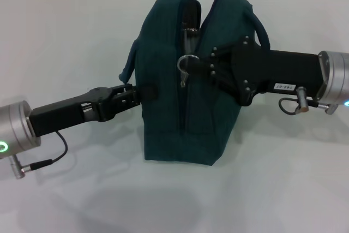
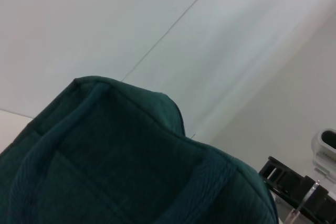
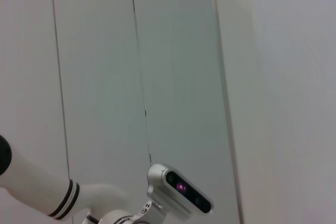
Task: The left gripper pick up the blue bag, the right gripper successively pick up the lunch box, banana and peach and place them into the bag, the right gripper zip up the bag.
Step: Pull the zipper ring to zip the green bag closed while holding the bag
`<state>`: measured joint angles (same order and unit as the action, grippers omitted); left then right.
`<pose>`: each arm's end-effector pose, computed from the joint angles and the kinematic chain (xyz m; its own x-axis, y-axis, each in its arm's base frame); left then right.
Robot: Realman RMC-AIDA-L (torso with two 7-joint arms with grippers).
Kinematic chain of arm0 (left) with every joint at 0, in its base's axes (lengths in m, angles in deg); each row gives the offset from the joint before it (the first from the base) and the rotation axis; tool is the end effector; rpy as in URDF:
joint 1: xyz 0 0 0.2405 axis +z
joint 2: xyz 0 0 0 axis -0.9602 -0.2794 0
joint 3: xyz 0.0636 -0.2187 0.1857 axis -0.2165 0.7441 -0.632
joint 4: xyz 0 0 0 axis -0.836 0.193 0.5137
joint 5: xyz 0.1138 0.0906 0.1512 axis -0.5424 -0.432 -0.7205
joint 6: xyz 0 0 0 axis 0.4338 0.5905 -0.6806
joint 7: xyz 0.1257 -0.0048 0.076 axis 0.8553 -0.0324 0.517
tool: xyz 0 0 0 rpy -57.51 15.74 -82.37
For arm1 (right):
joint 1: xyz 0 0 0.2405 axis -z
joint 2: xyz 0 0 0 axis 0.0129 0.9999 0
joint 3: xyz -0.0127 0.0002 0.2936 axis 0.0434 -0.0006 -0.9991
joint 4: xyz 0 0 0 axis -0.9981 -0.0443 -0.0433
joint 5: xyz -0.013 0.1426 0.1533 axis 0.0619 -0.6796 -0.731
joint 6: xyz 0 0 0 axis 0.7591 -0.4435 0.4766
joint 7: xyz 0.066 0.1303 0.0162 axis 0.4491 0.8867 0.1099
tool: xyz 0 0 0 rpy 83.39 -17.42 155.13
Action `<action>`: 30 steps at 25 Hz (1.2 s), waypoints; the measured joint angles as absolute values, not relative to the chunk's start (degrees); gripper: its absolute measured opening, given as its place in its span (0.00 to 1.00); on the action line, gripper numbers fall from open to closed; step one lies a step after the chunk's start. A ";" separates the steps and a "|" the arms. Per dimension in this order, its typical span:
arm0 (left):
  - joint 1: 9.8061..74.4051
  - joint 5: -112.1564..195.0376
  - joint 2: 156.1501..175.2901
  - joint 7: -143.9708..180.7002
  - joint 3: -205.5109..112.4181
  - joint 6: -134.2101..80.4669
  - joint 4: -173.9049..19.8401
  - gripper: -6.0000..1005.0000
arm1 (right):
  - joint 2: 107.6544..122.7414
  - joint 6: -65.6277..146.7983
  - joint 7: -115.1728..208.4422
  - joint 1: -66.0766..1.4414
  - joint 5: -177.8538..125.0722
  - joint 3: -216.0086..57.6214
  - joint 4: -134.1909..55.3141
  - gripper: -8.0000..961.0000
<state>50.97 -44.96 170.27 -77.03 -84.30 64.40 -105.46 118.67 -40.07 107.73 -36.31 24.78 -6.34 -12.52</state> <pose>-0.2940 0.2936 -0.0253 0.3549 0.6406 0.6809 0.6759 -0.6790 0.2866 0.1832 0.3522 -0.0507 0.6628 -0.0392 -0.7478 -0.1010 -0.9942 -0.0374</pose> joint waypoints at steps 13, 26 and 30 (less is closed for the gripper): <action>49.86 -44.82 170.34 -75.91 -86.30 64.57 -104.00 0.21 | 118.37 -40.37 108.74 -35.84 22.41 -6.62 -13.05 0.02; 49.15 -44.46 170.33 -75.88 -86.30 65.03 -102.81 0.14 | 118.25 -40.00 109.39 -36.20 21.92 -6.92 -13.13 0.02; 49.05 -44.38 170.33 -75.88 -86.34 65.07 -102.81 0.12 | 118.31 -40.01 109.39 -36.33 21.45 -6.89 -13.13 0.02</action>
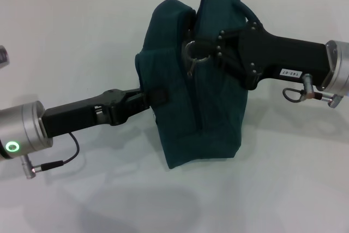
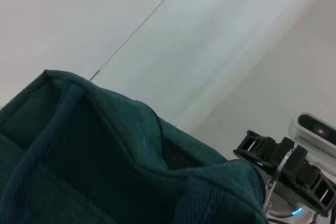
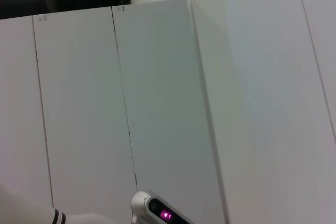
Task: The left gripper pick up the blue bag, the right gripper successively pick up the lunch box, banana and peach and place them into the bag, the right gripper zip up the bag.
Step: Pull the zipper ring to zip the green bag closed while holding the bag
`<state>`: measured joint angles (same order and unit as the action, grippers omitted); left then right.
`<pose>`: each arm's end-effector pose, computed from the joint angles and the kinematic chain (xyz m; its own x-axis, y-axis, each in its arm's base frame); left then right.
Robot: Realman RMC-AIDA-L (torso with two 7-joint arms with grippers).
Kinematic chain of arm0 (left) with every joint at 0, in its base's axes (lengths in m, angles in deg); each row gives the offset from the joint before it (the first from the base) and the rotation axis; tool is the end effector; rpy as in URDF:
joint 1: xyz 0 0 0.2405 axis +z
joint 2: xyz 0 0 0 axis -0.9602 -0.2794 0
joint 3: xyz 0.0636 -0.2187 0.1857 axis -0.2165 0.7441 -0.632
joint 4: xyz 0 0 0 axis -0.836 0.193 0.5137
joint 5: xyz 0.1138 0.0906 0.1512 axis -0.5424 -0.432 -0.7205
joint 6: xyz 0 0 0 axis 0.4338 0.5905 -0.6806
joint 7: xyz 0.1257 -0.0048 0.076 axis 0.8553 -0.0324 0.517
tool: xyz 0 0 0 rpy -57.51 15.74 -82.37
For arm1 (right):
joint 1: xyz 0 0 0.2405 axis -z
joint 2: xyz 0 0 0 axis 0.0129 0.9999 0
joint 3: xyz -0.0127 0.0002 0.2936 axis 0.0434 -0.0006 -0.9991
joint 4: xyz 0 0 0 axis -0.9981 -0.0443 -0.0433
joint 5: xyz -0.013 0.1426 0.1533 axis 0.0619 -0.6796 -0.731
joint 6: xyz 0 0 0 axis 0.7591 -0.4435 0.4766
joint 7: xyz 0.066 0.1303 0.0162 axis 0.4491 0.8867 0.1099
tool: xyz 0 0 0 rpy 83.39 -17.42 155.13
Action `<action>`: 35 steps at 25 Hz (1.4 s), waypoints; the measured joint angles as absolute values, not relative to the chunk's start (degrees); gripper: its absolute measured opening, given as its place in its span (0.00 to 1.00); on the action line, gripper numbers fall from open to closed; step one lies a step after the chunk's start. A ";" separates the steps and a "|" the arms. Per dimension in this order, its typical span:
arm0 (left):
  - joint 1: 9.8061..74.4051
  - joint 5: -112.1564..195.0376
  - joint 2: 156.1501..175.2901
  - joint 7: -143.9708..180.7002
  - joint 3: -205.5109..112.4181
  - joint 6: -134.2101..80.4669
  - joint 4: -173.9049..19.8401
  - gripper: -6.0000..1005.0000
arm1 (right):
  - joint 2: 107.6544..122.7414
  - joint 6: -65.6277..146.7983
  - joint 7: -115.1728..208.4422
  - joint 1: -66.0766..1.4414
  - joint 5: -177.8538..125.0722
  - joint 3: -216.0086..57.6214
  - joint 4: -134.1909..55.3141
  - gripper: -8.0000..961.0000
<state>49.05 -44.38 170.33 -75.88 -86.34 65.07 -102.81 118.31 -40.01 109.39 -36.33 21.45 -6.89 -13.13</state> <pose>-0.2827 0.2950 -0.0357 0.3699 0.6524 0.6615 0.6399 -0.6951 0.3277 0.1823 0.3582 -0.0419 0.6199 -0.0666 -0.7819 -0.1528 -0.9876 -0.0370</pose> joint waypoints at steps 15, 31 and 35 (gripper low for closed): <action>48.99 -44.36 170.33 -75.88 -86.43 65.60 -102.86 0.07 | 118.32 -39.63 109.99 -36.48 20.08 -6.92 -13.02 0.02; 49.10 -44.93 170.28 -72.84 -86.54 67.48 -100.96 0.06 | 118.33 -39.20 110.71 -37.01 19.22 -6.75 -12.86 0.02; 49.08 -45.19 170.26 -71.66 -87.26 67.24 -100.06 0.06 | 118.33 -39.50 110.79 -37.03 19.13 -6.85 -12.79 0.02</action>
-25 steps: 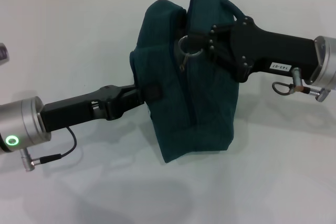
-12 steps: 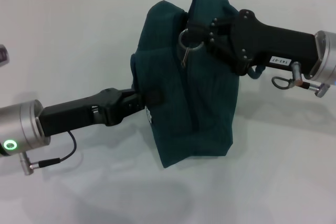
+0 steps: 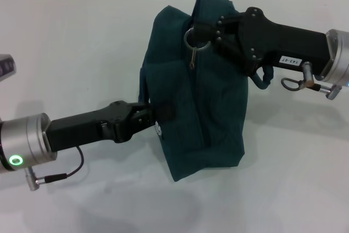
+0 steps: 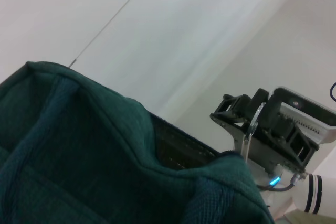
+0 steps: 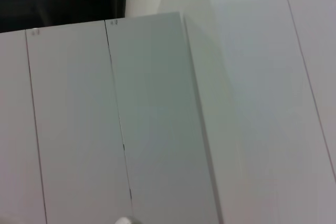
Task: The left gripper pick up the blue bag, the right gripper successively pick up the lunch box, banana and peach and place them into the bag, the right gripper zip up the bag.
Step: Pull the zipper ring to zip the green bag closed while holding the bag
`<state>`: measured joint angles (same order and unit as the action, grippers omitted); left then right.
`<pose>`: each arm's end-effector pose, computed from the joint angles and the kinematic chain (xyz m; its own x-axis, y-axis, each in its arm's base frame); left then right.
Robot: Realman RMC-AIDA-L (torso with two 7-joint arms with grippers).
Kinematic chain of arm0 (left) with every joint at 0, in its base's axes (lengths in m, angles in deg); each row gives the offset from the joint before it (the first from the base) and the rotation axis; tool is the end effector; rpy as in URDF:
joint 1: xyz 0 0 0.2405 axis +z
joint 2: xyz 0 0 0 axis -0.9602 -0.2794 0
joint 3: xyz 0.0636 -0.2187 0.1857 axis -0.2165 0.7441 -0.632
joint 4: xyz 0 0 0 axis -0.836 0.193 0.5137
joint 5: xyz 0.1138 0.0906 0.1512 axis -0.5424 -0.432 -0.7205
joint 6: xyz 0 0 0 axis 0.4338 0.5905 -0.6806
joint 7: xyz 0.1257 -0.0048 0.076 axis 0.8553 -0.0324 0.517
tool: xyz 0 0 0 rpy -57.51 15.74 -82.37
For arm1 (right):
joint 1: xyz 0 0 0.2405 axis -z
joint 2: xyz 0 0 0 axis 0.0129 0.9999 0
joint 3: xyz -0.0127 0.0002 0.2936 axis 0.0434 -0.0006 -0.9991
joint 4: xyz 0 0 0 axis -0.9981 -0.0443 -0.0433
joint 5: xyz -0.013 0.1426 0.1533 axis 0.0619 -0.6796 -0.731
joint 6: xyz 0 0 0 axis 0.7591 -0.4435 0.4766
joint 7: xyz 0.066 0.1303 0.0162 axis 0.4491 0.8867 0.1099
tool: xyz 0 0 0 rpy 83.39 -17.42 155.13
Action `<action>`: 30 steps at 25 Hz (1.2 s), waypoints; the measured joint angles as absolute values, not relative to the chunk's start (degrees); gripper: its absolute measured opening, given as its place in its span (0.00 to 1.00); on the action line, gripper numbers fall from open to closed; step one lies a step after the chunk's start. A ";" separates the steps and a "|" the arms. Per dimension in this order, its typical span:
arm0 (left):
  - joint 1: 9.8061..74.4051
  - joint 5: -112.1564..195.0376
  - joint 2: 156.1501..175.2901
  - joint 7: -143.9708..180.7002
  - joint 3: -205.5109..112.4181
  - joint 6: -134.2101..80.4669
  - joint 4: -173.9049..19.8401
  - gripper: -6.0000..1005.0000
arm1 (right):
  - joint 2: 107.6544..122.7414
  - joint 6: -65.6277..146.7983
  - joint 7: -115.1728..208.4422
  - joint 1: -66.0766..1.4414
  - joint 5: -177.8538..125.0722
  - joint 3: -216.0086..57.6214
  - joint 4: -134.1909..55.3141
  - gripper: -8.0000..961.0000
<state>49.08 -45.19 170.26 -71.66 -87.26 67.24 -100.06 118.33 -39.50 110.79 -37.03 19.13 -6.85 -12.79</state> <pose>-0.2822 0.2829 -0.0434 0.3990 0.6423 0.6544 0.5973 -0.7236 0.3459 0.1742 0.3644 -0.0375 0.5905 -0.0742 -0.8036 -0.1696 -0.9849 -0.0337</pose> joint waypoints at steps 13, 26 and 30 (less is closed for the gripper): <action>50.50 -45.23 170.32 -69.98 -87.40 67.50 -99.30 0.06 | 118.33 -39.79 110.99 -35.74 17.93 -6.91 -13.33 0.02; 50.48 -45.22 170.34 -66.72 -88.08 71.01 -98.24 0.06 | 118.32 -39.90 110.97 -35.06 17.17 -6.92 -13.40 0.02; 50.55 -45.22 170.34 -66.58 -88.13 70.73 -98.17 0.06 | 118.35 -40.31 111.04 -35.02 16.98 -6.92 -13.39 0.02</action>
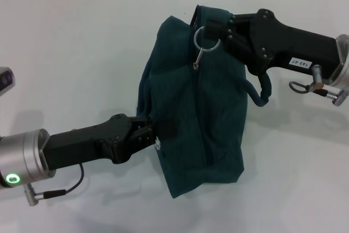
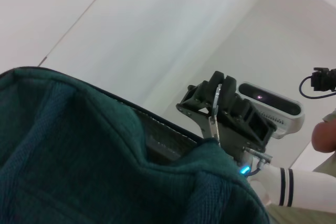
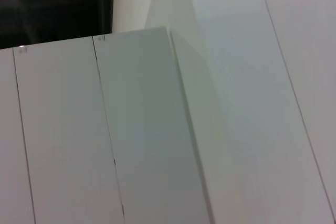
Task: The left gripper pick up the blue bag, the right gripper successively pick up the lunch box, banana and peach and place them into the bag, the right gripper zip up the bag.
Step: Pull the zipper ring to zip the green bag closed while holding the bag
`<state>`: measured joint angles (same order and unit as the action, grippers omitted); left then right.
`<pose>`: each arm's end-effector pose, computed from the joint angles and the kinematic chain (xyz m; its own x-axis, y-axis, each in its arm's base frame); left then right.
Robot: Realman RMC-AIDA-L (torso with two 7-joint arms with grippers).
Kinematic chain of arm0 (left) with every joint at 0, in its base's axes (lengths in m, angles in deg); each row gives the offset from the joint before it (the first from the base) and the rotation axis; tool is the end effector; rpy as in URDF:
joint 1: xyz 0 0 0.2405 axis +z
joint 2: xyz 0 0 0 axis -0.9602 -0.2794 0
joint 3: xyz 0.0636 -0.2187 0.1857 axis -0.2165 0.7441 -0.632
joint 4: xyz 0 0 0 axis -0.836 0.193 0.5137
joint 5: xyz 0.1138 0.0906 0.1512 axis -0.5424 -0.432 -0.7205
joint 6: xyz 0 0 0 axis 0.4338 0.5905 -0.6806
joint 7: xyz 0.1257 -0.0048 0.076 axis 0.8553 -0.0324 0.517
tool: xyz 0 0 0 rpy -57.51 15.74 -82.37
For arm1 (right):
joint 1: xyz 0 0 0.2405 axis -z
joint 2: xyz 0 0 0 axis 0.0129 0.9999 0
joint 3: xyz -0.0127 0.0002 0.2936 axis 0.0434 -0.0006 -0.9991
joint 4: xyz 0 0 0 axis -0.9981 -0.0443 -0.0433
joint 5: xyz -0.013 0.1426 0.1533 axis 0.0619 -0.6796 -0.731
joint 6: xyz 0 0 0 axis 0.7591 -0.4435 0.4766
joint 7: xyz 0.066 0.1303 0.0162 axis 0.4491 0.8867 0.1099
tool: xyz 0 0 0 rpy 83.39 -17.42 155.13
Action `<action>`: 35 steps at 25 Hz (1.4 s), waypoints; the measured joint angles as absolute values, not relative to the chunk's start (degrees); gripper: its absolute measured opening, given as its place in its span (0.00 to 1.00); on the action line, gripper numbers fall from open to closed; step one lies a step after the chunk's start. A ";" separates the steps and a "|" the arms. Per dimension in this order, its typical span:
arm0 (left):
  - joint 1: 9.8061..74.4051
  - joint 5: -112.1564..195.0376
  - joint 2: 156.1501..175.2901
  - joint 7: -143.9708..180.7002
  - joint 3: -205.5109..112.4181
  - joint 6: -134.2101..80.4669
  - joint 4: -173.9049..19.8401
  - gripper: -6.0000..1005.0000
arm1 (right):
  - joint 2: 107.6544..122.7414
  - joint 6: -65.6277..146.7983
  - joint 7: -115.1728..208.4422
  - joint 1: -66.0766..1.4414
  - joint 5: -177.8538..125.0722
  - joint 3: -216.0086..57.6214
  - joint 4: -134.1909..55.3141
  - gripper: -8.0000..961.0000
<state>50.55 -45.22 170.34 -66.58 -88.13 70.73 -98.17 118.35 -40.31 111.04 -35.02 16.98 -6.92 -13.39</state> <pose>-0.2844 0.2638 -0.0466 0.4159 0.6137 0.6711 0.5424 -0.7597 0.3586 0.1856 0.3585 -0.0336 0.5538 -0.1011 -0.8265 -0.2177 -0.9756 -0.0266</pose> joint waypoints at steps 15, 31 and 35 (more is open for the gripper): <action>49.65 -44.89 170.51 -64.38 -88.09 69.69 -96.78 0.06 | 118.41 -38.85 133.97 -37.09 14.68 -6.52 -20.98 0.02; 49.62 -44.68 170.50 -59.08 -91.79 70.27 -96.81 0.06 | 118.20 -38.24 138.32 -36.89 14.71 -7.61 -21.51 0.02; 49.82 -44.61 170.45 -58.58 -91.67 70.38 -96.80 0.06 | 118.04 -37.78 138.35 -36.65 14.72 -8.26 -21.55 0.02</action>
